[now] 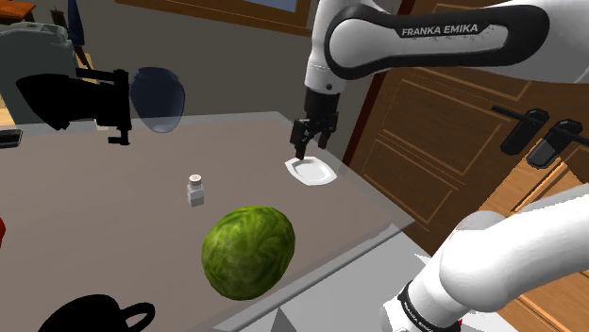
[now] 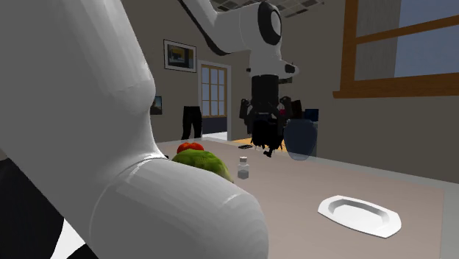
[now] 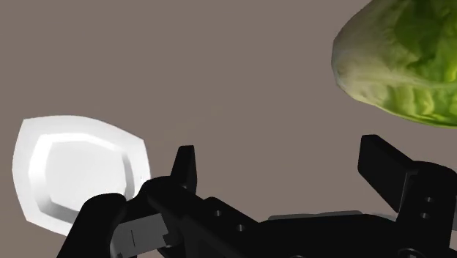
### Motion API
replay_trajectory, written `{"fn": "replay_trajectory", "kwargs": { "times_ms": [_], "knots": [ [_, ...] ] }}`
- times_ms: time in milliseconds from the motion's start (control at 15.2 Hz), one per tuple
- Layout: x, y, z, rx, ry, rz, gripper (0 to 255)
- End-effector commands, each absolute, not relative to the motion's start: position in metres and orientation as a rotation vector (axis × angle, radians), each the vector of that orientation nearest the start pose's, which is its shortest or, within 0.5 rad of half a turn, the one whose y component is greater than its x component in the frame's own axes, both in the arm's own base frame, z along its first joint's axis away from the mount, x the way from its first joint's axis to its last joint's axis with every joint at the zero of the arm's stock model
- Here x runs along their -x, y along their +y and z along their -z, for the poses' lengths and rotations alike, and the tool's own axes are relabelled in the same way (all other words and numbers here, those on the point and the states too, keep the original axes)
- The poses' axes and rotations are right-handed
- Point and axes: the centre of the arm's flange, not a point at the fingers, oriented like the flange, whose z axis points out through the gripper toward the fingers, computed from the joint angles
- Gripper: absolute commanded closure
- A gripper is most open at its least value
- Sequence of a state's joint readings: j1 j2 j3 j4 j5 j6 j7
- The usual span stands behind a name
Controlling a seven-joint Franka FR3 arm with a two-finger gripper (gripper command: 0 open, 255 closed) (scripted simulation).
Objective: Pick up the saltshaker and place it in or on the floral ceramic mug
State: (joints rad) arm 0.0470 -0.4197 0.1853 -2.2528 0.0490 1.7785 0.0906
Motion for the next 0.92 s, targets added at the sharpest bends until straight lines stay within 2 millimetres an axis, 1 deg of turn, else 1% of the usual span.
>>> {"fn": "replay_trajectory", "kwargs": {
  "times_ms": [0, 858],
  "knots": [
    [-0.424, 0.126, -0.508, 3.168, -0.181, -0.08, 0],
    [-0.53, 0.24, -0.448, 3.15, -0.204, -0.034, 0]
  ]
}}
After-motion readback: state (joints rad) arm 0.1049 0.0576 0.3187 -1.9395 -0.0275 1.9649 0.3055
